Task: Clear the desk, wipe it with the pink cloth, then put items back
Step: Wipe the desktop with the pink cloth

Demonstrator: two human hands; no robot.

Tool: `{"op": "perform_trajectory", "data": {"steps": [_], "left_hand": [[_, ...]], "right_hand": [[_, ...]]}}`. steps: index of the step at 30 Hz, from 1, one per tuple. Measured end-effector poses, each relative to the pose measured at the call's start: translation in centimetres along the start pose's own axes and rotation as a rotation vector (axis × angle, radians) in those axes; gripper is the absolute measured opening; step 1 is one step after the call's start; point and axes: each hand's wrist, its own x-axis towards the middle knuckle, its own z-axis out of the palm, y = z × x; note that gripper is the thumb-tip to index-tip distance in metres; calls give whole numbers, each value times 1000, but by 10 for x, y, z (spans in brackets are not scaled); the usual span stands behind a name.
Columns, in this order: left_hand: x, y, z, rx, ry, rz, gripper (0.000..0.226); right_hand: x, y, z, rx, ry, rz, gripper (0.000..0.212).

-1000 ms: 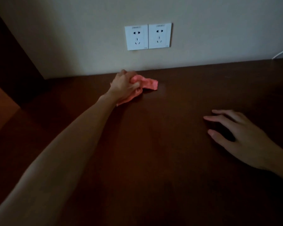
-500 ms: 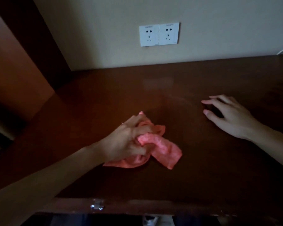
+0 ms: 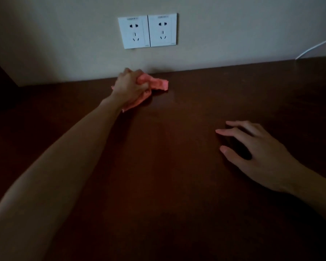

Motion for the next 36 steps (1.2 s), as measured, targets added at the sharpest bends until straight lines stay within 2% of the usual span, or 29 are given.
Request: {"op": "perform_trajectory", "data": {"steps": [3, 6, 10, 15, 18, 21, 25, 29, 33, 36], "left_hand": [[-20, 25, -1, -11, 5, 28, 40], [-73, 55, 0, -41, -43, 62, 41], [-188, 107, -10, -96, -47, 228, 67], [-323, 120, -38, -107, -184, 349, 60], [-354, 111, -50, -156, -232, 381, 51], [-313, 97, -47, -136, -216, 355, 56], [-179, 45, -23, -24, -61, 161, 72], [-47, 15, 3, 25, -12, -7, 42], [23, 8, 22, 19, 11, 27, 37], [14, 18, 18, 12, 19, 15, 43]], "right_hand": [[-3, -2, -1, 12, 6, -12, 68], [-7, -2, 2, 34, 61, -49, 59], [-10, 2, 8, 48, 142, -95, 50], [-9, 1, 9, 37, 148, -91, 52], [-7, 3, 11, 32, 138, -92, 53], [-5, 5, 13, 27, 127, -83, 52], [-4, 4, 7, 31, 97, -71, 53], [-4, 4, 2, 15, 59, -29, 57], [0, 3, 1, -10, 4, 8, 59], [-2, 0, -1, 3, 8, -11, 56]]}}
